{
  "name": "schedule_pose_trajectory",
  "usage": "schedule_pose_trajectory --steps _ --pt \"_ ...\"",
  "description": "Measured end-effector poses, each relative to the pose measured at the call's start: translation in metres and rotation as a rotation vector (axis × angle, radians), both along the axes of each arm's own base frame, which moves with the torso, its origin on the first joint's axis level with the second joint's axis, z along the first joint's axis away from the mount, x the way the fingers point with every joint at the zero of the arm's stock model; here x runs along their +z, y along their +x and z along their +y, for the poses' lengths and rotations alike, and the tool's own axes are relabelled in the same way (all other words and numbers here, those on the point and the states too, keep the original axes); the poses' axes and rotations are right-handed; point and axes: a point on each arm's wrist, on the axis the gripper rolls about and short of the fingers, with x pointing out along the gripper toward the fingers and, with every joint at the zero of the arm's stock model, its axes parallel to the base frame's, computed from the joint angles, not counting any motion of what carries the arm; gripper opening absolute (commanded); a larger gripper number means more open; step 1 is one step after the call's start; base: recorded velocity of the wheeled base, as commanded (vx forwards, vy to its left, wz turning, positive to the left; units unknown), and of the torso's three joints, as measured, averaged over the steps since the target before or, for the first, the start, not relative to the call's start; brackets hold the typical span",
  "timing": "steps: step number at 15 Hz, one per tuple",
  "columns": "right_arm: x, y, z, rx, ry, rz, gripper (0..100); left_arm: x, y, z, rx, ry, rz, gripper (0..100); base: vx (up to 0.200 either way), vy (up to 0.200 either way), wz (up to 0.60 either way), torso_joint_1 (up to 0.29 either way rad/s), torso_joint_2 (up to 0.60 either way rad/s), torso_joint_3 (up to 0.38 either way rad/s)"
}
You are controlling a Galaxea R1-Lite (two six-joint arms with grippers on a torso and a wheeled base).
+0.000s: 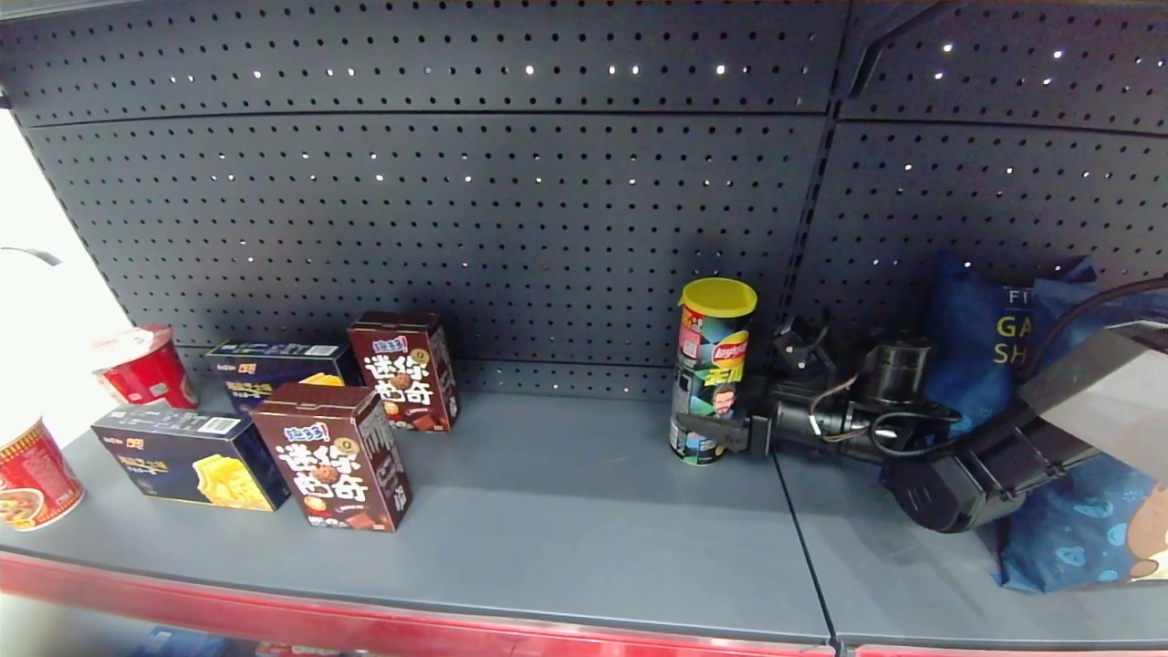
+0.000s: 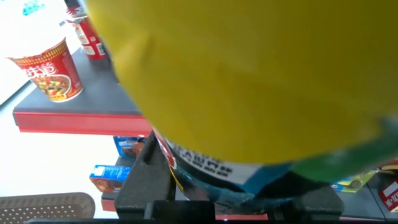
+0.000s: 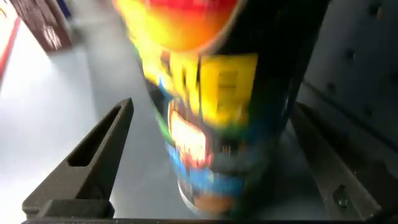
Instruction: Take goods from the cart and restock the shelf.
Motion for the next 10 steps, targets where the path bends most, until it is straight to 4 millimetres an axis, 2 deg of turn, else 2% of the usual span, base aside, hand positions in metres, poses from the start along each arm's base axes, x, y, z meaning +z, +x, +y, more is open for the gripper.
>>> schedule_pose_trajectory --steps 5,10 --pt "0.001 -0.003 0.008 -0.016 0.018 0.01 0 -0.002 0.0 0.0 0.002 0.001 0.004 0 0.0 0.0 0.0 0.0 0.0 0.0" --pt "0.012 -0.032 0.004 -0.096 0.007 0.025 0 -0.012 -0.002 0.0 0.008 0.0 0.002 0 0.0 0.0 0.0 0.0 0.0 0.0"
